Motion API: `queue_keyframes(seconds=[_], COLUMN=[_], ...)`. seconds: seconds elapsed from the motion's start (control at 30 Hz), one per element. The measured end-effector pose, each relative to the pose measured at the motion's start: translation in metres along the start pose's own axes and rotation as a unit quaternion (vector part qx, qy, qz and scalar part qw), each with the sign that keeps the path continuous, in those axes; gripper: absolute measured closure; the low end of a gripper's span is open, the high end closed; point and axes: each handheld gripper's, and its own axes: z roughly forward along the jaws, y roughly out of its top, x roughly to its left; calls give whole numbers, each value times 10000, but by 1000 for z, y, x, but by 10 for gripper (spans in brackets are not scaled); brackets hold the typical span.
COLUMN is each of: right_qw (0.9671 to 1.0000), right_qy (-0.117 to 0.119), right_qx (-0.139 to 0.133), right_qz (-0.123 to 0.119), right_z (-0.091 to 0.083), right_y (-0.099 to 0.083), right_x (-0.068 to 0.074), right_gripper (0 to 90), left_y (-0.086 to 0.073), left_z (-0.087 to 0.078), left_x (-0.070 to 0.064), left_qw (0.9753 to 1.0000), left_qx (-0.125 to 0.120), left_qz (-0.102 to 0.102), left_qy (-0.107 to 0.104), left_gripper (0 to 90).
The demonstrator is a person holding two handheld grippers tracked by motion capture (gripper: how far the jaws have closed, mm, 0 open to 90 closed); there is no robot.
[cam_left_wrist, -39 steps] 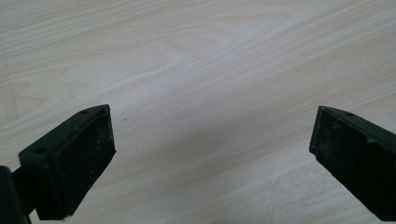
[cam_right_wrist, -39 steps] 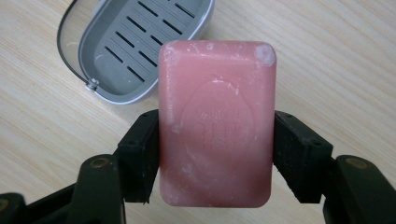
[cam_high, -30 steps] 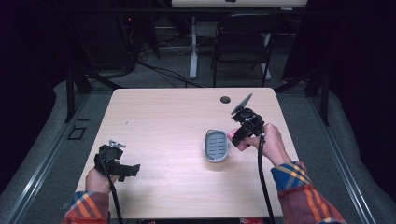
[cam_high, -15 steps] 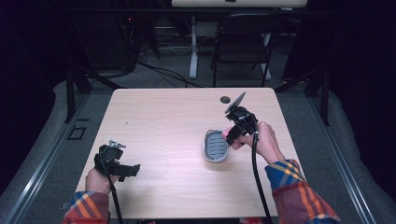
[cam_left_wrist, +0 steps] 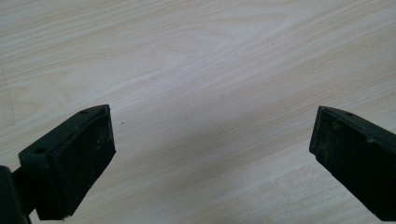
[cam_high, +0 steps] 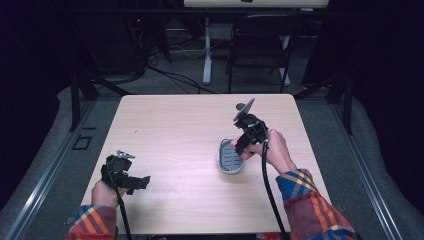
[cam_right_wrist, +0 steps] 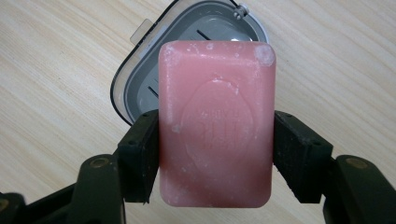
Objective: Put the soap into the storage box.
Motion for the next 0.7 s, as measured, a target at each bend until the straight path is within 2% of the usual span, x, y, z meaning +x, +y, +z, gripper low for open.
queue_keyframes(seconds=[0.03, 0.13, 0.2, 0.23, 0.5, 0.57, 0.6, 0.63, 0.7], right_qw=[10000, 10000, 9999, 10000, 9998, 9999, 9998, 9998, 9998], right_qy=[20, 19, 39, 35, 106, 107, 112, 112, 94], right_qx=[-77, 1, -63, 67, 134, 109, 32, 117, 116], right_qz=[44, 21, 89, 19, 44, 56, 136, 66, 91], right_z=[3, 5, 7, 9, 18, 19, 21, 20, 22], right_y=[1, 3, 4, 6, 10, 10, 10, 11, 11], right_x=[1, 1, 2, 2, 3, 3, 4, 2, 3], right_gripper=[372, 372, 372, 372, 372, 372, 372, 372, 372], left_y=[0, 0, 0, 0, 0, 0, 0, 0, 0], left_z=[0, 0, 0, 0, 0, 0, 0, 0, 0], left_x=[0, 0, 0, 0, 0, 0, 0, 0, 0], left_qw=[10000, 10000, 10000, 10000, 10000, 10000, 10000, 10000, 10000], left_qx=[2, 2, 1, 3, 10, 8, 10, 10, 11], left_qz=[0, 3, 1, 6, 16, 19, 19, 18, 21], left_qy=[-1, -3, 0, -2, -1, -1, -1, -2, -3], left_gripper=[2, 2, 2, 2, 2, 2, 1, 1, 2])
